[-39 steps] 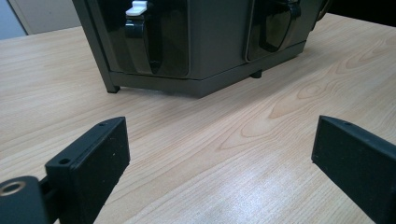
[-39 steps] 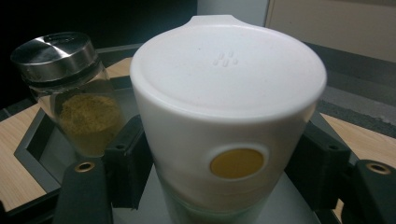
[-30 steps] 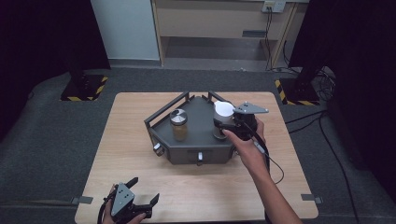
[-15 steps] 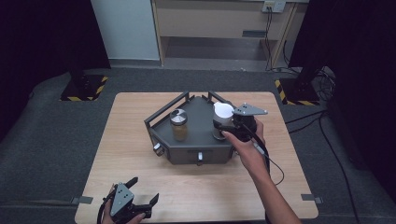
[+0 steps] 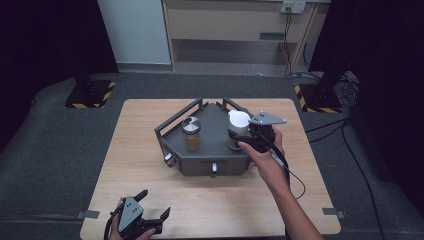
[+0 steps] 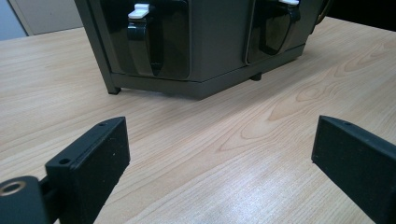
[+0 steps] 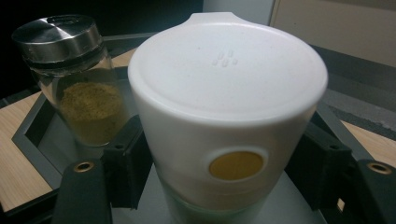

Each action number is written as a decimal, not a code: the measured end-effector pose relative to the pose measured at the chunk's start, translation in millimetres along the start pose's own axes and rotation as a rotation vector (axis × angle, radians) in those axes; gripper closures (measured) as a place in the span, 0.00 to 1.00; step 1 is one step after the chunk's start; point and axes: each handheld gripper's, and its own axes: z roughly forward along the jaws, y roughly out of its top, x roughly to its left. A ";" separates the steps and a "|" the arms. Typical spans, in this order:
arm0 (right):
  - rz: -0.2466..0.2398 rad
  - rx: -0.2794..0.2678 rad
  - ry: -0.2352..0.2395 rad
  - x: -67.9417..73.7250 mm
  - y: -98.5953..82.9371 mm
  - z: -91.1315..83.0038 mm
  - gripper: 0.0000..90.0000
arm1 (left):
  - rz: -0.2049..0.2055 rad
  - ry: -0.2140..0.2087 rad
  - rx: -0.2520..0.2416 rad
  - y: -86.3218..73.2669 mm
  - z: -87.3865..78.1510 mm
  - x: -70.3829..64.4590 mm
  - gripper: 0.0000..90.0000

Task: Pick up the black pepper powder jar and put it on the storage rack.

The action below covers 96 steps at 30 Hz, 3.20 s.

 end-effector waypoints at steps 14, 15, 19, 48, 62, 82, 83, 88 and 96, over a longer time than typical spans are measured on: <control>0.022 0.022 0.013 -0.9 0.6 -4.8 0.03 | 0.000 0.003 -0.004 0.2 -1.2 0.0 0.04; 0.023 0.024 0.018 -1.6 0.2 -5.8 0.03 | -0.001 0.004 -0.005 0.2 -1.4 -0.2 0.04; 0.017 0.026 0.022 -1.2 -2.6 -11.4 0.03 | -0.001 0.005 -0.005 0.1 -1.5 -0.3 0.04; 0.023 0.025 0.040 4.4 -48.2 -68.4 0.04 | -0.011 0.024 -0.003 -1.2 -3.5 -0.4 0.04; 0.036 0.047 0.010 7.3 -80.4 -86.0 0.03 | 0.001 0.019 0.007 -0.9 -1.7 -3.0 0.04; 0.076 0.068 -0.022 12.3 -126.0 -100.3 0.04 | 0.003 0.021 0.010 -1.0 -2.9 -2.7 0.04; 0.080 0.067 -0.024 12.0 -127.9 -101.3 0.04 | 0.003 0.021 0.010 -1.0 -2.9 -2.7 0.04; 0.080 0.072 -0.038 13.6 -134.5 -105.7 0.04 | 0.006 0.023 0.011 -0.8 -2.8 -3.2 0.04; 0.070 0.077 -0.055 19.7 -151.8 -107.9 0.04 | -0.003 0.036 0.013 -1.7 -4.4 -1.1 0.04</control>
